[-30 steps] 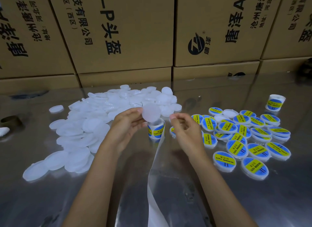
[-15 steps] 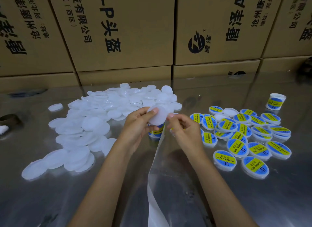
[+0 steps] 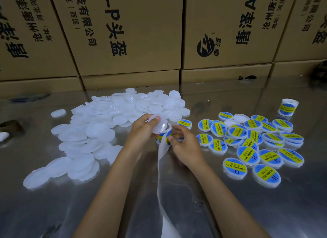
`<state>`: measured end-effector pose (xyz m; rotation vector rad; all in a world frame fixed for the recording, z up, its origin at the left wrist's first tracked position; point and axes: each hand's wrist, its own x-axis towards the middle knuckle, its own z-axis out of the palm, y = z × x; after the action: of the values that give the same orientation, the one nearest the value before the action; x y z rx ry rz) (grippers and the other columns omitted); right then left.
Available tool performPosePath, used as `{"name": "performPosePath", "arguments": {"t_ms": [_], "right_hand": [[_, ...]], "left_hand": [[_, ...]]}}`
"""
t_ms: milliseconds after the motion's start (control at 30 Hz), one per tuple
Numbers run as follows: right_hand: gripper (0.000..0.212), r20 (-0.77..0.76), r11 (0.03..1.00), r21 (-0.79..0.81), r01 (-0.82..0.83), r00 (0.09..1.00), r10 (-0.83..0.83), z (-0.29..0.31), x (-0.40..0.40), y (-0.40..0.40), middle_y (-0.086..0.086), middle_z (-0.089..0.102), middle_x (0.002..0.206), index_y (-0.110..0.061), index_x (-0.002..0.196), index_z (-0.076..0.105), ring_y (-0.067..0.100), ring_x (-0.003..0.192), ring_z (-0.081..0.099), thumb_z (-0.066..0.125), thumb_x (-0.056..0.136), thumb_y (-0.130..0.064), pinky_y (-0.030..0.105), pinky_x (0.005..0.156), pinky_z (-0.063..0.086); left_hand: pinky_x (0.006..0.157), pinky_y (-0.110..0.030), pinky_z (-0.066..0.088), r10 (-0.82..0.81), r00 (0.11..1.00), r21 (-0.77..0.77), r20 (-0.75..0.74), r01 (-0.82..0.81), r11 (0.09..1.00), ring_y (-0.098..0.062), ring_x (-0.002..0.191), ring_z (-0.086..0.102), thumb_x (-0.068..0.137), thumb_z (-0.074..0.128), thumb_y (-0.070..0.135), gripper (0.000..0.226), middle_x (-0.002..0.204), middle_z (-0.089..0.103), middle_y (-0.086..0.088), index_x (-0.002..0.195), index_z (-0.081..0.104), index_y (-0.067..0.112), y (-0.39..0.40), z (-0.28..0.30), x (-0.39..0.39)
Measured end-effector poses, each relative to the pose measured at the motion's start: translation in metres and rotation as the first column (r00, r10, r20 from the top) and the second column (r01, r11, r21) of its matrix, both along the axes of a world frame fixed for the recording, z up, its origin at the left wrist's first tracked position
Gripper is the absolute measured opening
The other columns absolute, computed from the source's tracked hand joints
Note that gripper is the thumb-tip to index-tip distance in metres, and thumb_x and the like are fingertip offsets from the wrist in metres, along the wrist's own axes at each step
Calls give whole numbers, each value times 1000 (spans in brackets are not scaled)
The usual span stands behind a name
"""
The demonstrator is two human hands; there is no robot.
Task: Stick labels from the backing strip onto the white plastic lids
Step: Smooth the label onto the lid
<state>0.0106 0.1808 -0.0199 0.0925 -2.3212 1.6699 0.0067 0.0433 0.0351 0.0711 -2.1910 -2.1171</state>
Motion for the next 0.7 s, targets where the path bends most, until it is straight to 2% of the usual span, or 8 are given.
{"name": "performPosePath", "arguments": {"t_ms": [133,233,267,333,433,500,600,700], "right_hand": [[19,27,998,21,56,998,-56,-1,-2,0,-12,68,84,-19,102,66,-8,73,59,74,86,-13,9,70,45],[22,8,996,48,74,997,-74,-1,-1,0,-17,63,73,-28,86,60,-11,67,58,78,82,-16,8,63,43],[23,-4,995,60,74,997,-74,-2,-1,0,-17,63,73,-29,84,60,-10,68,58,79,81,-17,7,62,43],[23,-32,994,80,76,997,-74,-2,0,-1,-16,61,72,-30,82,60,-8,67,57,79,80,-16,8,61,42],[26,-67,993,70,91,994,-86,-4,0,0,-15,58,70,-29,80,58,-9,65,54,80,79,-14,6,60,41],[31,-67,993,67,102,993,-97,-4,0,1,-15,58,71,-33,78,55,-11,66,54,81,78,-17,6,61,41],[34,-55,993,56,108,993,-104,-5,-1,0,-14,59,73,-35,75,52,-7,68,56,82,77,-21,8,62,43],[34,-41,990,62,124,992,-121,-6,-2,0,-12,59,73,-34,73,50,2,66,56,82,76,-23,22,66,46]], "left_hand": [[85,-40,57,-14,1000,2,-12,14,1000,-23,95,68,101,57,22,22,110,71,-10,115,66,7,-2,-1,-2],[75,-32,59,-61,996,-20,-59,60,998,-26,88,76,102,56,23,17,106,75,-15,110,65,11,-2,-1,-3],[75,-31,60,-83,994,-51,-78,79,996,-26,86,76,102,56,24,15,104,75,-15,107,64,13,-2,-2,-3],[88,-42,60,-115,988,-112,-98,104,988,-30,91,75,102,56,30,16,101,76,-15,103,64,16,0,-4,-2],[97,-55,54,-131,984,-81,-121,122,989,-33,94,74,94,57,39,16,101,75,-15,95,64,25,1,-7,-2],[96,-52,55,-123,984,-61,-130,116,991,-31,91,75,90,57,42,13,98,76,-13,88,65,31,2,-8,-3],[92,-45,57,-140,981,-57,-133,133,989,-28,91,76,93,57,39,14,93,77,-9,89,64,27,1,-10,-4],[84,-36,57,-142,981,-111,-132,128,986,-14,87,74,101,55,33,14,88,77,3,94,62,22,0,-13,-7]]}}
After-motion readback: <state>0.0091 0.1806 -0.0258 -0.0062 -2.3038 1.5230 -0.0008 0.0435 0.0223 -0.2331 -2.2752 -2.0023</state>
